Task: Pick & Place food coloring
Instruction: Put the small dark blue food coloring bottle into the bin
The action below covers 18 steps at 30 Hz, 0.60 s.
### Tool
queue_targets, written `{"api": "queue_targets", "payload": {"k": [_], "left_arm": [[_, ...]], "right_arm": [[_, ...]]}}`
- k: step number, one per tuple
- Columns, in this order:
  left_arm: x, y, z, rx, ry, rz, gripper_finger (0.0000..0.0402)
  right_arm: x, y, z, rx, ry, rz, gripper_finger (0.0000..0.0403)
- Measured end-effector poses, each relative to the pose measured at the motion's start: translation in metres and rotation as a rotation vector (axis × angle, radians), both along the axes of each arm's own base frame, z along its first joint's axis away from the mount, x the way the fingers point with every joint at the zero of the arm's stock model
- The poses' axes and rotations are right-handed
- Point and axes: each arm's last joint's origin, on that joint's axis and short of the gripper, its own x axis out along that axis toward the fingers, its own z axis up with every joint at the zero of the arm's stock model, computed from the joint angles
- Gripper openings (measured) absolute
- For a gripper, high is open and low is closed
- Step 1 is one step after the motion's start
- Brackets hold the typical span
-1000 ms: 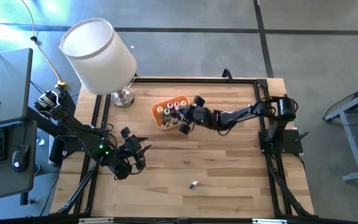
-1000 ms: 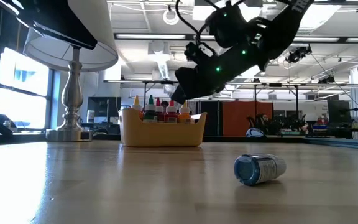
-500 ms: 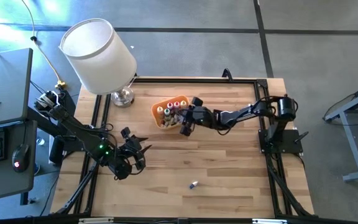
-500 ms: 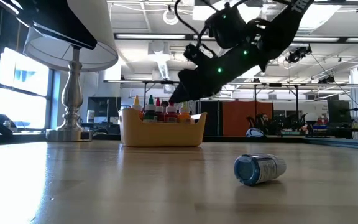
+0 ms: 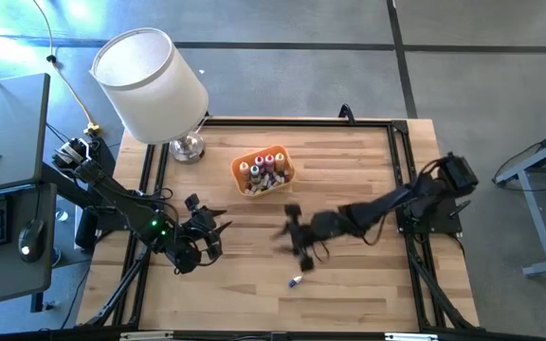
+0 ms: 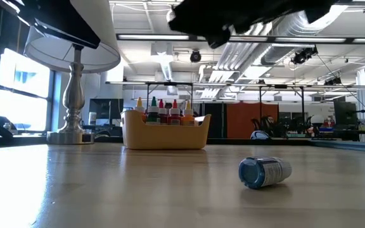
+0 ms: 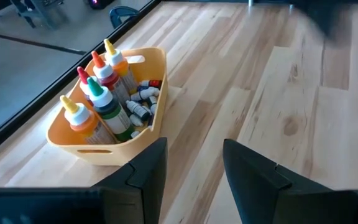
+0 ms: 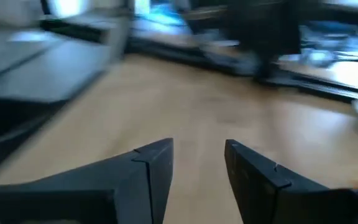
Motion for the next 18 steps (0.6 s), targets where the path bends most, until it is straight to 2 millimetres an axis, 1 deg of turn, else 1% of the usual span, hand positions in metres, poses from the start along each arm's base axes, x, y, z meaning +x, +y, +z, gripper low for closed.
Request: {"api": "queue_targets", "payload": {"k": [4,6,9,13,18], "left_arm": [[0.0,0.0,0.0,-0.004,-0.005,0.0,0.0153],[0.0,0.0,0.0,-0.004,-0.006,0.0,0.0153],[0.001,0.0,0.001,-0.006,-0.009,0.001,0.0153],[0.002,-0.001,0.002,-0.024,-0.03,0.003,0.0153],[0.004,-0.003,0.004,-0.045,-0.059,0.003,0.0153]], "right_arm": [[-0.014,0.041,-0.006,0.009,0.047,0.181,0.0139],[-0.02,0.059,-0.015,0.016,0.085,0.227,0.0141],[-0.025,0.079,-0.03,0.059,0.143,0.255,0.0148],[-0.028,0.096,-0.057,0.089,0.22,0.227,0.0157],[-0.031,0.105,-0.081,0.044,0.272,0.209,0.0163]]}}
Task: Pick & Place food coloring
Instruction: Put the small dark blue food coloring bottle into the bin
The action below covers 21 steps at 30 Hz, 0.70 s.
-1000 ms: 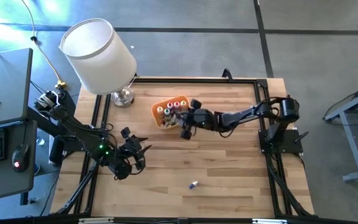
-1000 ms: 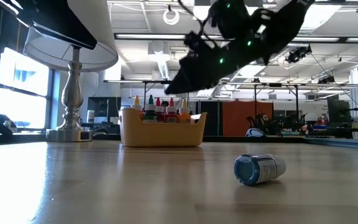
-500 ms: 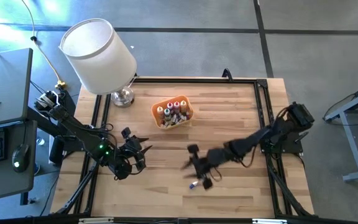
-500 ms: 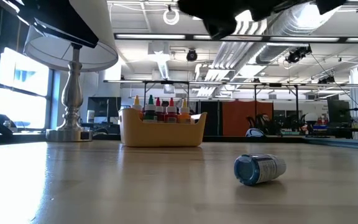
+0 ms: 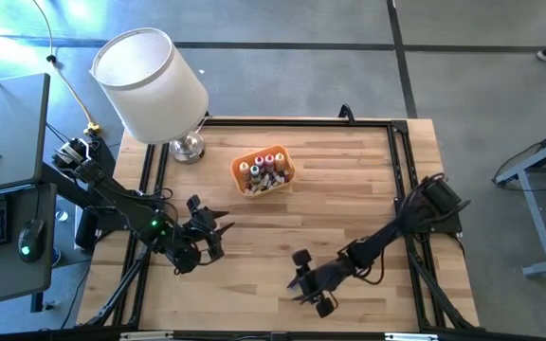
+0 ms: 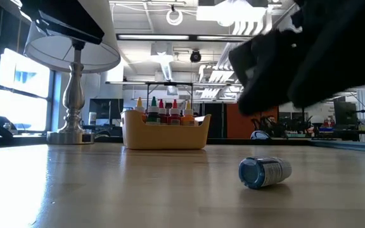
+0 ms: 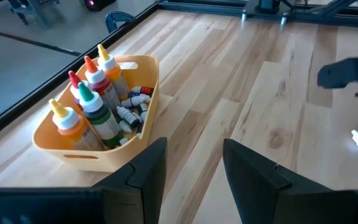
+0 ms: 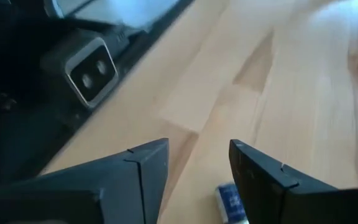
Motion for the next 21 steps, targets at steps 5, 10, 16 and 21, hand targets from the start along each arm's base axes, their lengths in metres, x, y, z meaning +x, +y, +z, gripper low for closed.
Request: {"api": "queue_targets", "payload": {"k": [5,10,16,21], "left_arm": [[0.0,0.0,0.0,-0.003,-0.005,-0.001,0.0153],[0.0,0.0,0.0,-0.004,-0.005,-0.001,0.0153],[0.0,-0.001,0.0,-0.013,0.001,-0.011,0.0153],[0.0,-0.001,0.0,-0.011,0.001,-0.01,0.0153]], "right_arm": [[0.001,-0.001,-0.017,-0.078,0.015,-0.049,0.0161],[0.004,-0.006,-0.03,-0.157,0.024,-0.103,0.0164],[0.004,-0.008,-0.044,-0.163,0.079,-0.075,0.0165],[0.003,-0.009,-0.047,-0.163,0.092,-0.105,0.0149]]}}
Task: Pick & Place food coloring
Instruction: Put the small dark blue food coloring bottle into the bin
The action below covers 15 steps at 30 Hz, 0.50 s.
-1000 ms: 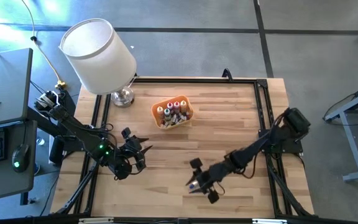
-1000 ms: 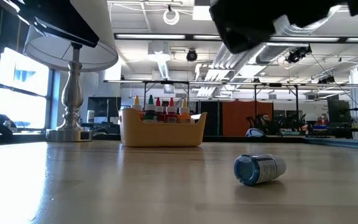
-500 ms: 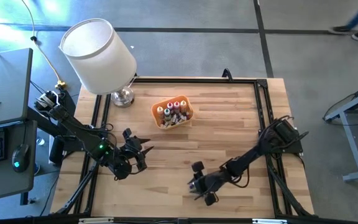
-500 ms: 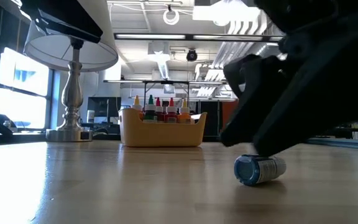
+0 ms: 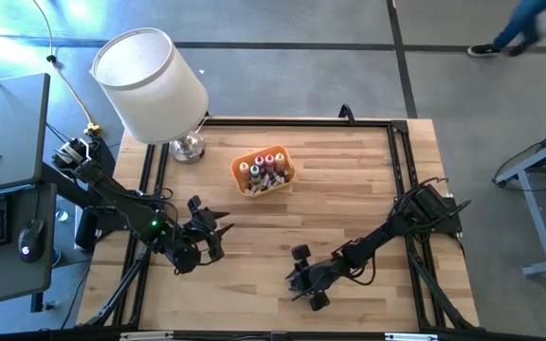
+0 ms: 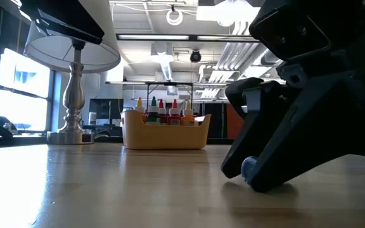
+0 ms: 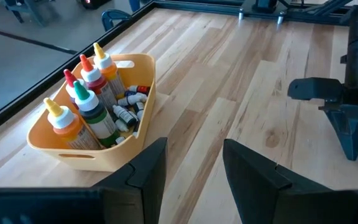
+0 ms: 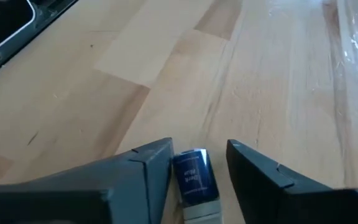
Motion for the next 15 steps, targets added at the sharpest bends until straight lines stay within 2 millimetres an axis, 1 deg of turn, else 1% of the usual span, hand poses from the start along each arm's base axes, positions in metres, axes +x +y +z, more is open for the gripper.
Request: {"api": "queue_targets", "payload": {"k": [3,8,10,13,15], "left_arm": [[0.0,0.0,0.0,0.001,-0.001,0.001,0.0153],[0.0,0.0,0.0,-0.001,0.001,-0.001,0.0153],[0.0,0.0,0.0,0.003,0.001,-0.001,0.0153],[0.0,0.0,0.0,0.008,-0.002,0.004,0.0153],[0.0,0.0,0.0,0.011,-0.002,0.004,0.0153]], "right_arm": [[0.0,0.0,0.0,0.001,0.002,0.003,0.0124],[0.0,-0.001,-0.001,0.007,-0.012,-0.043,0.0069],[0.001,0.0,0.001,-0.02,-0.049,-0.045,0.006],[0.006,-0.004,0.007,-0.158,-0.154,-0.057,0.006],[0.013,-0.012,0.017,-0.275,-0.249,-0.093,0.0062]]}}
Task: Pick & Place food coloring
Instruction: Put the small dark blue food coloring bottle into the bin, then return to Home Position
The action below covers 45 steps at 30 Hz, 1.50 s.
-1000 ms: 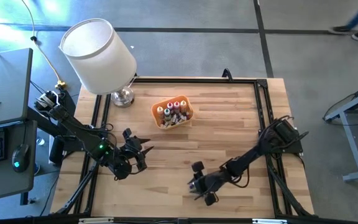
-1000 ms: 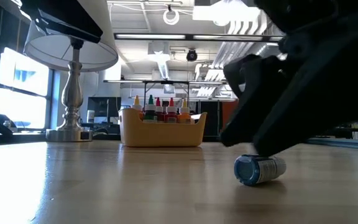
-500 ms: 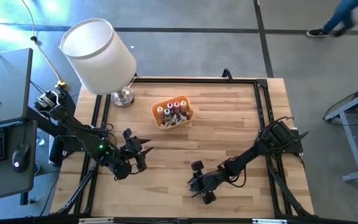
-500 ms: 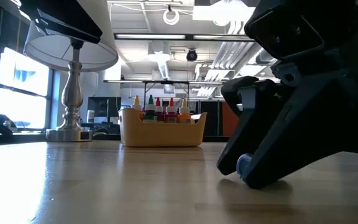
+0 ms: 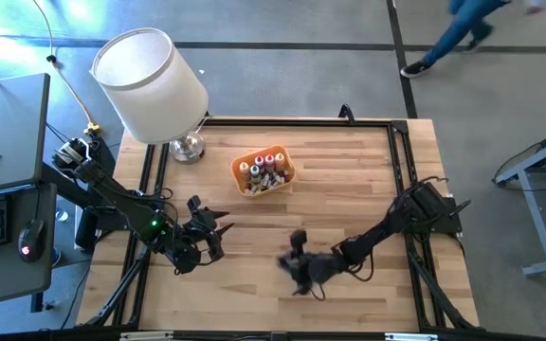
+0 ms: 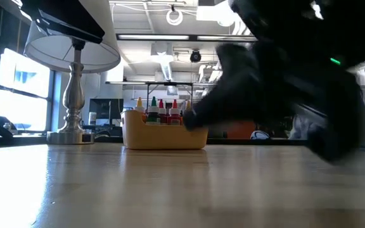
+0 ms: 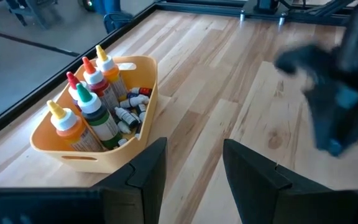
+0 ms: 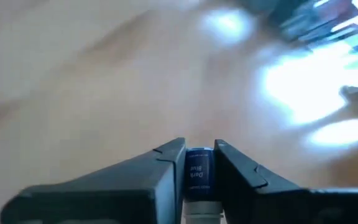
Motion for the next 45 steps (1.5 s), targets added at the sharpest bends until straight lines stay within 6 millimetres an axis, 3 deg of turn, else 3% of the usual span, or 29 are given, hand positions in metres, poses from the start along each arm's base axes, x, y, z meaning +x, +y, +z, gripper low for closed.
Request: {"api": "queue_targets", "payload": {"k": [4,8,14,19,27,38,41,45], "left_arm": [[0.0,0.0,0.0,0.011,0.0,0.001,0.0153],[0.0,0.001,0.001,0.027,-0.009,0.016,0.0153],[0.0,0.001,0.001,0.074,0.002,0.013,0.0153],[0.0,0.001,0.001,0.102,0.018,0.001,0.0153],[0.0,0.001,0.001,0.123,0.028,-0.006,0.0153],[0.0,0.001,0.001,0.123,0.028,-0.007,0.0153],[-0.001,0.002,0.002,0.134,0.033,-0.013,0.0153],[-0.007,0.007,0.017,0.147,0.022,-0.025,0.0153]], "right_arm": [[0.016,-0.031,0.026,-0.238,-0.124,-0.172,0.0082],[0.036,-0.083,0.042,-0.358,-0.19,-0.329,0.007],[0.053,-0.172,0.043,-0.238,-0.199,-0.388,0.0061],[0.052,-0.217,0.039,-0.137,-0.169,-0.386,0.0076],[0.049,-0.236,0.036,-0.063,-0.152,-0.405,0.0089],[0.049,-0.236,0.039,-0.046,-0.167,-0.439,0.0176],[0.048,-0.223,0.055,-0.085,-0.2,-0.471,0.0182],[0.036,-0.191,0.097,-0.168,-0.229,-0.41,0.018]]}}
